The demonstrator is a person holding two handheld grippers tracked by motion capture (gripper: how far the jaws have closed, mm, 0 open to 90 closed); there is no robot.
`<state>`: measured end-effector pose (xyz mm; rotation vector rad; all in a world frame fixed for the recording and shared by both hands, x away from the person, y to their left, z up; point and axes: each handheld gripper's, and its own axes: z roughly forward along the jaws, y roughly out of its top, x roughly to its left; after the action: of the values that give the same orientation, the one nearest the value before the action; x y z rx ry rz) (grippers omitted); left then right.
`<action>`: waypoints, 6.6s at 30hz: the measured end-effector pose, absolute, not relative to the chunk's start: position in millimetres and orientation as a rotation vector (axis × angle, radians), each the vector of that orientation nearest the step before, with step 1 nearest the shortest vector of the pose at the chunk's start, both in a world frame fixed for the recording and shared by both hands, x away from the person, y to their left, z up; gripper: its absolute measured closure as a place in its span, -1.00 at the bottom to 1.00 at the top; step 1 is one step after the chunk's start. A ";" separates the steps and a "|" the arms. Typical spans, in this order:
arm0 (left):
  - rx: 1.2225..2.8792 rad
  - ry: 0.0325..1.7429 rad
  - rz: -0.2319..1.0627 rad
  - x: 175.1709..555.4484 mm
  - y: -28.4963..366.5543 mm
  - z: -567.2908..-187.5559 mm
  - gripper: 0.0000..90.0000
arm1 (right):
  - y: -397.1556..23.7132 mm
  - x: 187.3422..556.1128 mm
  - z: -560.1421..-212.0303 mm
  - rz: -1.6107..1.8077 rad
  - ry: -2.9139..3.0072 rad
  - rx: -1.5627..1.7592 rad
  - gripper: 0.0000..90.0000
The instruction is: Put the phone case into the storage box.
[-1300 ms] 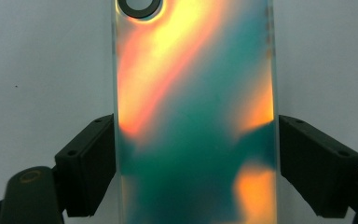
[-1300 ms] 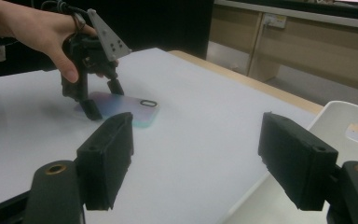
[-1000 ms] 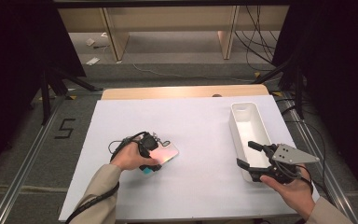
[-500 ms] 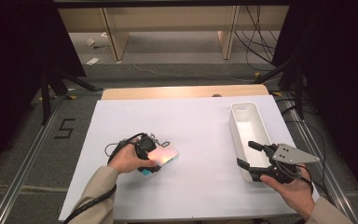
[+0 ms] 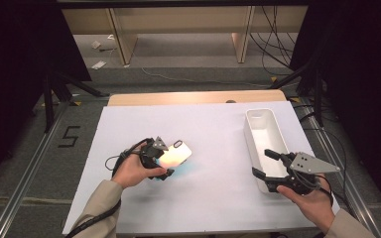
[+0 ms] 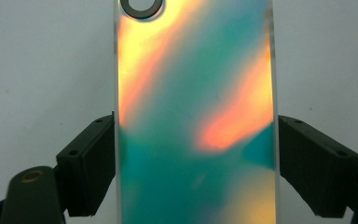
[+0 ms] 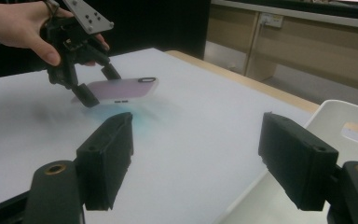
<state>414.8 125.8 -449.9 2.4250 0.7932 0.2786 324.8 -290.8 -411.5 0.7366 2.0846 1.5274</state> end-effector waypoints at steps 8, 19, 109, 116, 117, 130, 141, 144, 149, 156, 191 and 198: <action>2.364 0.775 0.326 405.4 127.6 -446.8 -0.62 | -287.1 325.7 -410.4 1.513 2.086 0.734 -0.43; 2.325 0.751 0.349 396.0 124.1 -447.4 -0.62 | -281.4 330.8 -404.8 1.502 2.067 0.736 -0.52; 2.161 0.618 0.450 354.7 56.4 -438.6 -0.62 | -165.0 410.1 -412.4 1.570 2.219 0.886 -0.42; 2.158 0.608 0.466 353.8 54.7 -437.8 -0.62 | -163.0 413.0 -415.6 1.590 2.233 0.918 -0.28; 2.156 0.599 0.493 354.6 55.1 -437.4 -0.62 | -163.3 413.5 -416.0 1.598 2.231 0.933 -0.23; 2.152 0.605 0.483 354.2 54.9 -436.9 -0.62 | -161.8 415.4 -417.2 1.634 2.268 0.983 0.05; 2.145 0.605 0.472 354.7 55.2 -436.8 -0.62 | -159.0 416.4 -417.7 1.669 2.298 1.012 0.25; 2.141 0.605 0.473 354.8 55.4 -437.1 -0.62 | -159.0 416.7 -417.3 1.672 2.298 1.015 0.33; 2.141 0.602 0.483 354.9 55.2 -437.5 -0.63 | -160.5 418.1 -415.6 1.698 2.296 1.040 0.42; 2.150 0.599 0.513 354.8 54.0 -439.2 -0.63 | -160.6 418.4 -413.1 1.736 2.296 1.064 0.53; 2.103 0.583 0.495 357.5 56.9 -440.4 -0.68 | -165.6 413.2 -388.6 1.755 2.338 0.981 0.78; 2.089 0.583 0.473 359.6 59.6 -441.4 -0.67 | -170.1 415.5 -383.3 1.710 2.358 0.930 0.78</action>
<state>359.6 59.6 -441.4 2.0893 0.5825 0.4729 415.5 -170.1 -383.3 0.9302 2.3583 1.7099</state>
